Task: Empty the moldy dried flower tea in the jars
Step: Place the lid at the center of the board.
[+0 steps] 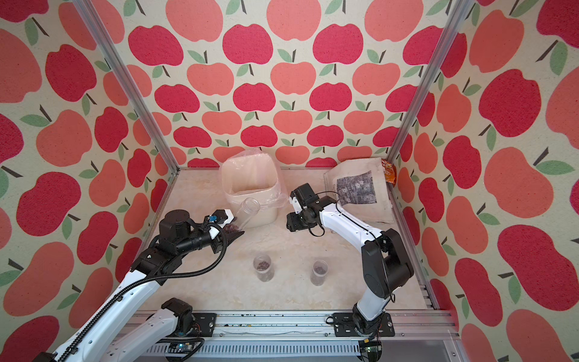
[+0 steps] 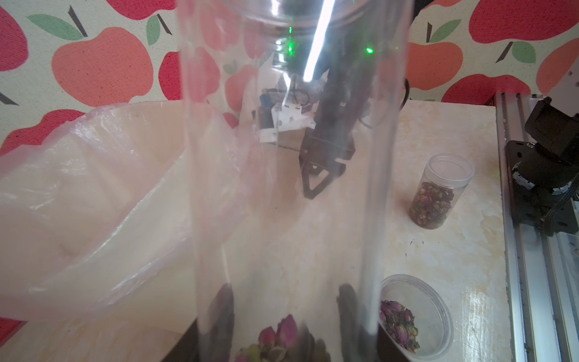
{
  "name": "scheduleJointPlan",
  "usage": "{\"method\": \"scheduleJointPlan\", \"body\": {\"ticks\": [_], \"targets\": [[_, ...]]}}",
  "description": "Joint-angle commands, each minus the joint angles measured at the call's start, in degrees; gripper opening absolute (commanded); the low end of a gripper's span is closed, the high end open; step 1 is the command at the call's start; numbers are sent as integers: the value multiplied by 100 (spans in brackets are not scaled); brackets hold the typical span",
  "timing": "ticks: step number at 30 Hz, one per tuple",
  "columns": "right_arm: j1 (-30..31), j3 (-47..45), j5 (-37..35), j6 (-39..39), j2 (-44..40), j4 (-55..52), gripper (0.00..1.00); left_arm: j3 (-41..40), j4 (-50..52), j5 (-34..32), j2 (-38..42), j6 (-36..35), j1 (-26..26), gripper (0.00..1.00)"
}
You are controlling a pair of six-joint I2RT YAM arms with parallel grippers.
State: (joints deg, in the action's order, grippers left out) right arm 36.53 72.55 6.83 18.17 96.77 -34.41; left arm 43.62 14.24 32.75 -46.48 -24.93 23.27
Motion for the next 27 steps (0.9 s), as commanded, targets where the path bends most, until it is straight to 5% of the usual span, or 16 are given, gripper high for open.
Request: {"method": "scheduleJointPlan", "body": {"ticks": [1, 27], "targets": [[-81, -108, -19, 355, 243, 235, 32, -75, -183, 11, 69, 52, -11, 11], [-226, 302, 72, 863, 1488, 506, 43, -134, -264, 29, 113, 80, -7, 11]]}}
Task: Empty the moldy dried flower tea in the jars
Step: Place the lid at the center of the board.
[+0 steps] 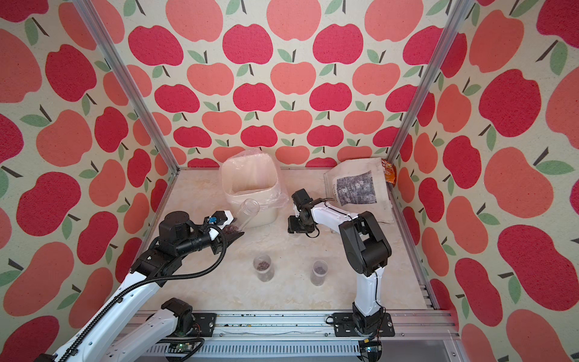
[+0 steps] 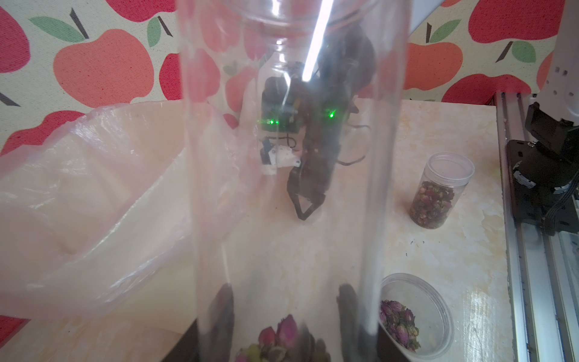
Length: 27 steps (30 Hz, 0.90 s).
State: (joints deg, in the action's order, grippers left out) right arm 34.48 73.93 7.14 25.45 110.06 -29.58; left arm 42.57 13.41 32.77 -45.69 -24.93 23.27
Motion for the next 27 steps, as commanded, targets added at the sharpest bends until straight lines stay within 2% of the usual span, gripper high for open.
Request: {"method": "scheduleJointPlan", "body": {"ticks": [1, 10, 15, 19, 27], "targets": [[-20, 195, 51, 144, 188, 14, 44, -33, -181, 24, 34, 80, -8, 11], [-21, 259, 221, 290, 219, 50, 52, 2, -127, -106, 88, 85, -9, 12], [-25, 297, 266, 211, 109, -16, 71, 155, -32, -222, 96, 102, -9, 12], [-21, 273, 139, 162, -133, -70, 80, 171, -136, -446, 91, 154, -7, 13], [-20, 7, -308, -1, -1073, -48, 84, 930, 308, -988, -26, 120, -14, 13]]}}
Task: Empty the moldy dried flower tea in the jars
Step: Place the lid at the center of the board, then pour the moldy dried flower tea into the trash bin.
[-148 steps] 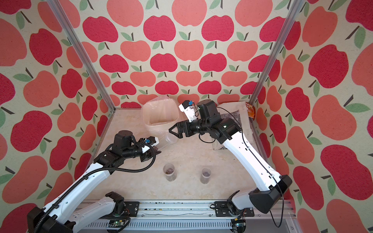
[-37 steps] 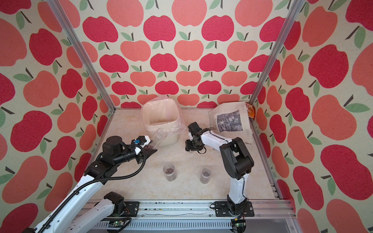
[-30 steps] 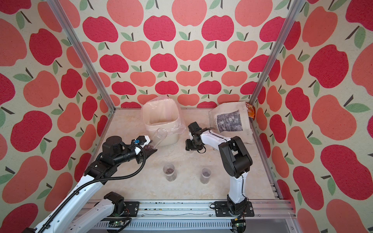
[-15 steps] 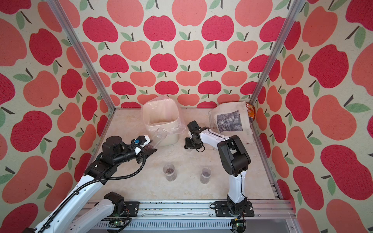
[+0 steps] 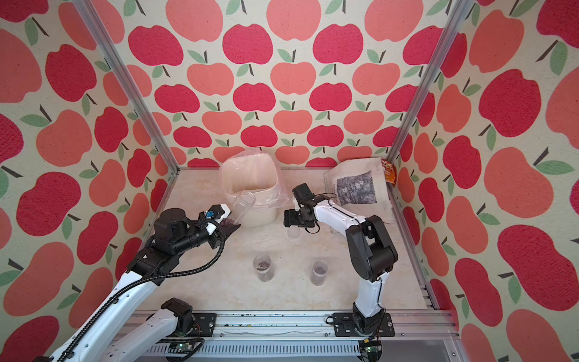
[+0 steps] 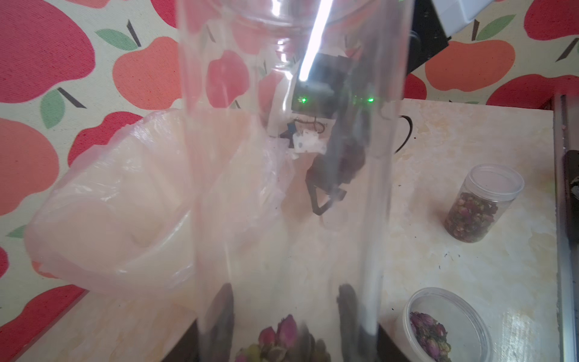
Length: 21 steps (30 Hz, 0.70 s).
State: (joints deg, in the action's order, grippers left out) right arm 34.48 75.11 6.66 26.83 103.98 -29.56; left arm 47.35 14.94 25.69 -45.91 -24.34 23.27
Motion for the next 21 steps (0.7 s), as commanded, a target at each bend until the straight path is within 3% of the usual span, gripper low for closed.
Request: {"method": "scheduleJointPlan", "body": {"ticks": [1, 11, 21], "targets": [[-26, -142, -313, -172, -576, -62, 84, 546, 232, -316, -29, 42, -10, 13], [-25, -496, -572, -884, -1813, 18, 85, 1302, 766, -910, -392, -174, -32, 13], [-20, -995, -292, -1457, -3212, 503, 98, 2458, 1622, -1367, -1405, -663, -293, 12]]}}
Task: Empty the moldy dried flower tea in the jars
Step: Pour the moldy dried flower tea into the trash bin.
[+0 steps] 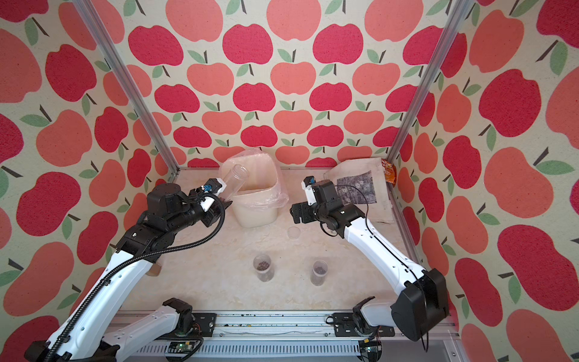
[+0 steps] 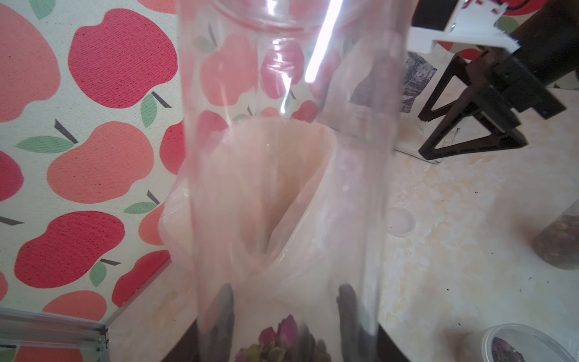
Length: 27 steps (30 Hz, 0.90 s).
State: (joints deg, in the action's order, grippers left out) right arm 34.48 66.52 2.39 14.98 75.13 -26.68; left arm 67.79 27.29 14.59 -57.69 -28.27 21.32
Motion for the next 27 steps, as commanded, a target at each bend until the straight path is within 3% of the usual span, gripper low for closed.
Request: {"method": "scheduleJointPlan", "body": {"ticks": [1, 10, 27], "targets": [[-20, -185, 160, -291, -440, 272, 99, 533, 492, -284, -339, -340, -123, 12], [-25, -726, 200, -375, -1269, 735, 99, 1632, 1332, -858, -1476, -1102, -208, 12], [-20, -991, 369, -347, -1396, 765, 99, 2713, 2024, -2418, -2612, -2346, -104, 10]]}}
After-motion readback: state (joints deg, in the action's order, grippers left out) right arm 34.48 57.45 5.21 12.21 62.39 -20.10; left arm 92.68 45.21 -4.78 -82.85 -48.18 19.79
